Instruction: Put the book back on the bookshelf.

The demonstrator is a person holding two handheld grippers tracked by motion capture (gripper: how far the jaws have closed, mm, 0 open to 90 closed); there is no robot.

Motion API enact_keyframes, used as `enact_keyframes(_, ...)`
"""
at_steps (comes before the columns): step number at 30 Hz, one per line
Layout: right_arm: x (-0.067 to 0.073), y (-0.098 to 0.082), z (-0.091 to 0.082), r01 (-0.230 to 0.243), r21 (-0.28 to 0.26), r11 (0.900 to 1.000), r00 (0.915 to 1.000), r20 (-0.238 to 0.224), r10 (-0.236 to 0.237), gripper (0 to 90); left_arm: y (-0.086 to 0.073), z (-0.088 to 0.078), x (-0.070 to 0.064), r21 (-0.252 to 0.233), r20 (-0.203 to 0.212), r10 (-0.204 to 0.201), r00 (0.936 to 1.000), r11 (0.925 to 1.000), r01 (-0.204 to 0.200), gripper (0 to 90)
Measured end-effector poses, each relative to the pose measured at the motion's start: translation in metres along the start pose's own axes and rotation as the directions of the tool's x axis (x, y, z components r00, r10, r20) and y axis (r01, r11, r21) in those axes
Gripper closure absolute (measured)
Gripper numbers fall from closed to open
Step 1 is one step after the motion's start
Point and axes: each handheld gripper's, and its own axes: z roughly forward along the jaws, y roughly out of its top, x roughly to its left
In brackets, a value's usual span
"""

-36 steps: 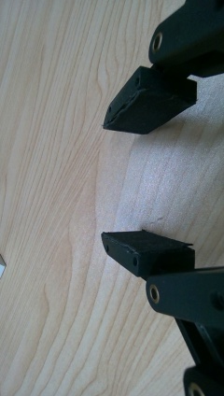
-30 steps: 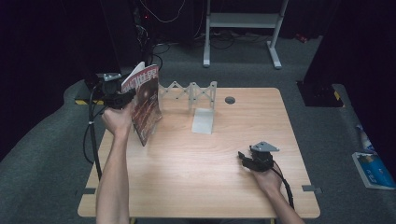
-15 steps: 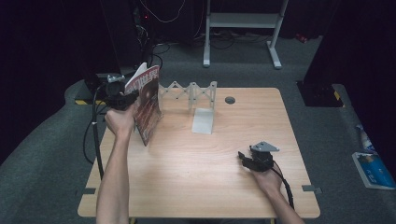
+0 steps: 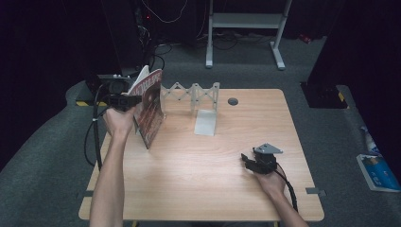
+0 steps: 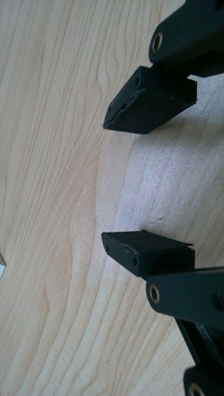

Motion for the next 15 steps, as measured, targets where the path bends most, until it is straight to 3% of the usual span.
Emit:
enact_keyframes(1,0.0,0.0,0.0,0.0,0.0,1.0,1.0,0.0,0.0,39.6,0.0024,-0.0013,0.0003,0.035,0.0,0.005,1.0,0.9994,-0.005,81.3)
enact_keyframes(7,0.0,0.0,0.0,0.0,0.0,1.0,1.0,0.0,0.0,39.6,0.0041,-0.0035,0.0012,0.087,0.002,-0.013,0.9999,0.9961,0.013,81.9)
enact_keyframes(11,0.0,0.0,0.0,0.0,0.0,1.0,1.0,0.0,0.0,39.6,0.0038,-0.0047,0.0018,0.092,-0.006,0.002,1.0,0.9957,-0.001,82.9)
enact_keyframes(15,0.0,0.0,0.0,0.0,0.0,1.0,1.0,0.0,0.0,39.6,0.0005,-0.0045,0.0033,0.058,-0.006,-0.007,1.0,0.9983,0.007,83.9)
